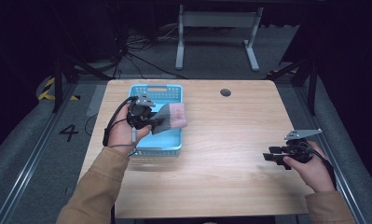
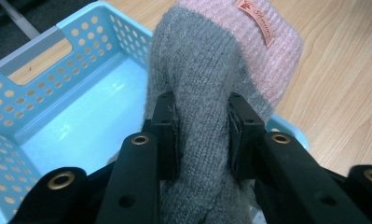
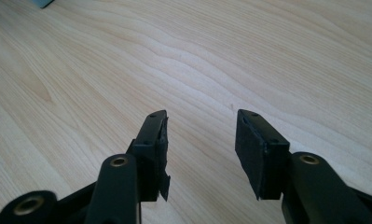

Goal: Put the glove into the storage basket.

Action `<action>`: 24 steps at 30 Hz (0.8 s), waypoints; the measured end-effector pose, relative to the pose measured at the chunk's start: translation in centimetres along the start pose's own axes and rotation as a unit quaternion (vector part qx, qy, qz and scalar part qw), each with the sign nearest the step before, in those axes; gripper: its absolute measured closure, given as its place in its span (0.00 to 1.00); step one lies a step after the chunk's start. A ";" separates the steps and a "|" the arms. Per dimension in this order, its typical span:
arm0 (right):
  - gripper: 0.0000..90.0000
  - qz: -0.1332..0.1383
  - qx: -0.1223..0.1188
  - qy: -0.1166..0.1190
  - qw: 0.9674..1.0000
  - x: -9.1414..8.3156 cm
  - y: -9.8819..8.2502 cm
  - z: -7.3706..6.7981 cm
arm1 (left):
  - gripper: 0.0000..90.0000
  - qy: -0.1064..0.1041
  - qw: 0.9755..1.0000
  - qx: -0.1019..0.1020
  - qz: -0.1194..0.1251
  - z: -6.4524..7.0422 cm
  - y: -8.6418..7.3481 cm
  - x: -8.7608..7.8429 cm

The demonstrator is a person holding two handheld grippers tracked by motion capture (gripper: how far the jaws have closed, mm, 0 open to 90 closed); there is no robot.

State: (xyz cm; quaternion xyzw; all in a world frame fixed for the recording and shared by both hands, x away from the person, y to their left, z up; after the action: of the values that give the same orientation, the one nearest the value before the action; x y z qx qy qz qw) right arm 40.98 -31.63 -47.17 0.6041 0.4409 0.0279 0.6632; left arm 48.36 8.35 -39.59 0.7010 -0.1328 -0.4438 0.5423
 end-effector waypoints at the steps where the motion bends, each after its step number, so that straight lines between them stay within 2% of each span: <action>1: 0.61 0.000 0.001 -0.002 1.000 -0.1 -0.1 0.0 | 0.77 0.001 1.000 -0.005 -0.004 -0.2 -0.1 0.0; 3: 0.61 -0.004 0.002 -0.006 1.000 -0.2 -0.4 0.1 | 0.77 0.010 1.000 -0.006 -0.006 -0.8 -0.2 0.0; 11: 0.61 -0.009 0.005 -0.007 1.000 -0.5 -1.0 -0.3 | 0.77 0.012 1.000 -0.016 -0.015 -2.7 -1.2 0.5; 15: 0.61 -0.013 0.006 -0.009 1.000 -0.6 -1.4 -0.3 | 0.76 0.009 0.999 -0.016 -0.029 -3.9 -2.2 1.4; 18: 0.61 -0.013 0.007 -0.013 1.000 -0.7 -1.6 -0.2 | 0.76 0.014 0.999 -0.019 -0.033 -4.2 -2.6 1.8; 24: 0.61 -0.016 0.008 -0.011 1.000 -0.7 -1.9 -0.2 | 0.76 0.007 0.999 -0.019 -0.046 -4.6 -3.7 2.7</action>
State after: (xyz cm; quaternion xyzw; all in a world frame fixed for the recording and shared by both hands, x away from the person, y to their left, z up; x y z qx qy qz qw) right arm 39.51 -32.41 -48.36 0.6021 0.4437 0.0069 0.6637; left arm 52.34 10.89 -44.09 0.6990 -0.0880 -0.4662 0.5351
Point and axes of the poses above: each handheld gripper's, and its own axes: x roughly forward along the jaws, y roughly out of its top, z roughly to its right, the point moved 10 cm from there along x, roughly forward along the jaws, and after that the axes turned 15 degrees about z, right-handed, at the moved point
